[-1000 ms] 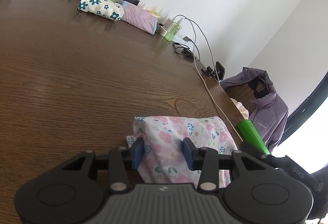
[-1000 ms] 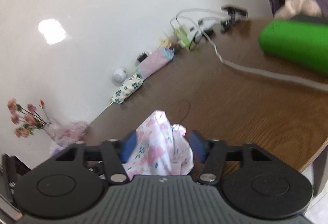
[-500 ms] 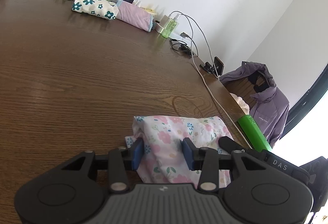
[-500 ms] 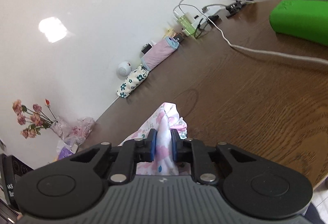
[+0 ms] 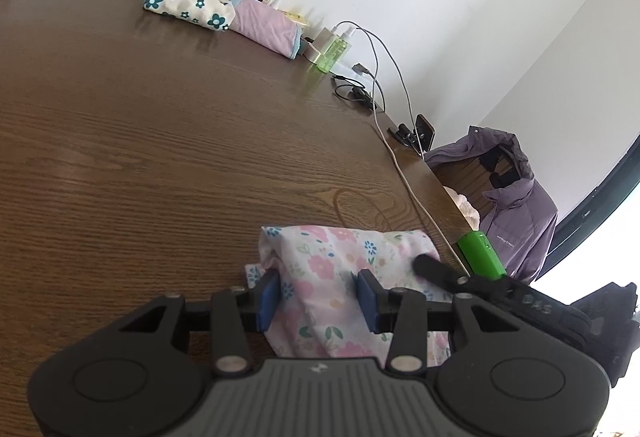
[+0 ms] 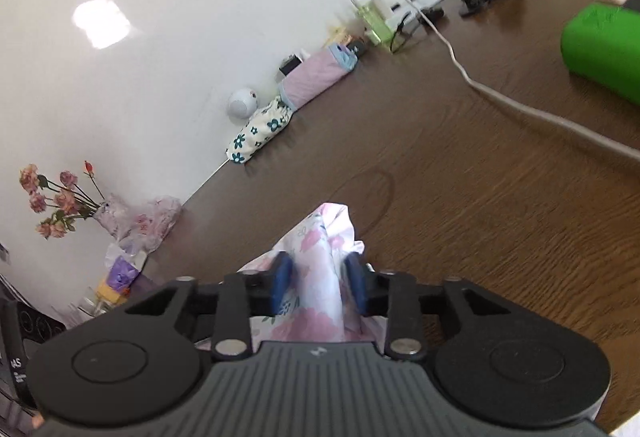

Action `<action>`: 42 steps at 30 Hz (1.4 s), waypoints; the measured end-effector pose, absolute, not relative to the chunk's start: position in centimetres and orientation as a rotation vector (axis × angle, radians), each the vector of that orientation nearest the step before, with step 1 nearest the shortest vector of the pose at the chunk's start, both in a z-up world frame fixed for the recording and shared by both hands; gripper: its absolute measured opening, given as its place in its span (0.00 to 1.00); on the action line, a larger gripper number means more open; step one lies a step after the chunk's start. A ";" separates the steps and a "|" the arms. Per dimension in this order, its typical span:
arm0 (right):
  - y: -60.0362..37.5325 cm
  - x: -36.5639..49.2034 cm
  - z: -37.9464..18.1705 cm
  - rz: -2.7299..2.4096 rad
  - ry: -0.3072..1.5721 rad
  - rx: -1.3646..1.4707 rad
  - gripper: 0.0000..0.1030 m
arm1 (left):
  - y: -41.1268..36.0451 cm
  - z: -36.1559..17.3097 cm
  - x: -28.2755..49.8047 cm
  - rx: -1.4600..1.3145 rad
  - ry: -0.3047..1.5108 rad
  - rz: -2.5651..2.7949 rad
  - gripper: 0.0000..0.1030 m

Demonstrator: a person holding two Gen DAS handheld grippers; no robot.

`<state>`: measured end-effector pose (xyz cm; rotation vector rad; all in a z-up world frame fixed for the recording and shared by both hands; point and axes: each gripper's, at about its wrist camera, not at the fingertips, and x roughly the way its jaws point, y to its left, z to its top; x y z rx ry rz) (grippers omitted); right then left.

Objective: Fold clothes
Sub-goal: 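Grasp the folded pink floral dress bundle with both grippers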

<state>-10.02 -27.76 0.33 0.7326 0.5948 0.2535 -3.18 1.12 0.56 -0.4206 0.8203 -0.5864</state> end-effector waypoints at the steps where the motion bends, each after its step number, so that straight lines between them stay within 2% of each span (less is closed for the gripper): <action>1: -28.3 -9.7 -0.3 0.280 0.616 0.796 0.17 | 1.2 0.5 -3.1 -0.426 0.820 -0.582 0.39; 3: -29.5 -9.1 -1.2 0.322 0.649 0.909 0.14 | 1.2 0.6 -2.8 -0.429 0.824 -0.586 0.39; 6: -31.1 -8.4 -2.0 0.366 0.682 1.059 0.17 | 1.2 0.3 -2.3 -0.452 0.834 -0.599 0.39; 8: -31.2 -8.6 -1.2 0.353 0.679 1.012 0.29 | 1.3 0.3 -2.3 -0.469 0.835 -0.592 0.39; 9: -31.2 -9.1 -0.3 0.331 0.668 0.949 0.46 | 1.4 0.3 -2.3 -0.478 0.836 -0.589 0.40; 10: -31.0 -9.9 0.5 0.311 0.647 0.883 0.54 | 1.5 0.4 -2.4 -0.484 0.834 -0.585 0.41; 14: -30.4 -13.1 2.9 0.261 0.613 0.681 0.54 | 1.9 1.2 -3.4 -0.472 0.807 -0.603 0.43; 18: -28.4 -14.9 2.5 0.257 0.625 0.604 0.54 | 1.7 1.2 -4.0 -0.441 0.804 -0.615 0.43; 20: -27.5 -14.7 2.0 0.246 0.638 0.581 0.48 | 1.5 1.0 -4.0 -0.439 0.819 -0.612 0.43; 22: -27.4 -14.3 1.3 0.245 0.638 0.626 0.22 | 1.3 0.8 -3.9 -0.437 0.824 -0.623 0.43; 24: -28.4 -13.7 0.0 0.274 0.672 0.773 0.12 | 1.2 0.7 -3.9 -0.430 0.822 -0.630 0.43; 26: -29.4 -13.3 -0.7 0.309 0.694 0.875 0.10 | 1.2 0.5 -4.0 -0.432 0.822 -0.629 0.43; 27: -29.8 -13.2 -0.7 0.322 0.699 0.893 0.12 | 1.5 0.5 -4.0 -0.446 0.823 -0.629 0.43; 29: -30.3 -13.4 -0.2 0.325 0.694 0.890 0.24 | 2.4 0.7 -4.3 -0.458 0.810 -0.617 0.47; 30: -30.4 -13.6 0.6 0.310 0.676 0.840 0.41 | 2.8 0.9 -4.4 -0.456 0.800 -0.603 0.50; 31: -30.4 -13.8 1.3 0.295 0.658 0.790 0.52 | 3.2 1.0 -4.5 -0.453 0.790 -0.589 0.54; 34: -30.5 -12.9 2.2 0.281 0.624 0.691 0.66 | 3.3 1.1 -4.0 -0.446 0.787 -0.590 0.57; 36: -30.5 -11.7 2.1 0.268 0.634 0.648 0.67 | 2.6 0.9 -3.5 -0.447 0.815 -0.587 0.57; 39: -30.3 -10.0 1.1 0.314 0.671 0.674 0.59 | 2.0 0.4 -3.0 -0.458 0.821 -0.609 0.55; 40: -30.1 -9.5 0.8 0.334 0.690 0.690 0.44 | 1.8 0.3 -2.8 -0.469 0.829 -0.622 0.53; 41: -30.0 -9.0 0.4 0.353 0.709 0.706 0.34 | 1.7 0.0 -2.5 -0.481 0.840 -0.636 0.47; 42: -29.8 -8.5 0.1 0.373 0.728 0.724 0.17 | 1.6 -0.2 -2.3 -0.493 0.850 -0.650 0.42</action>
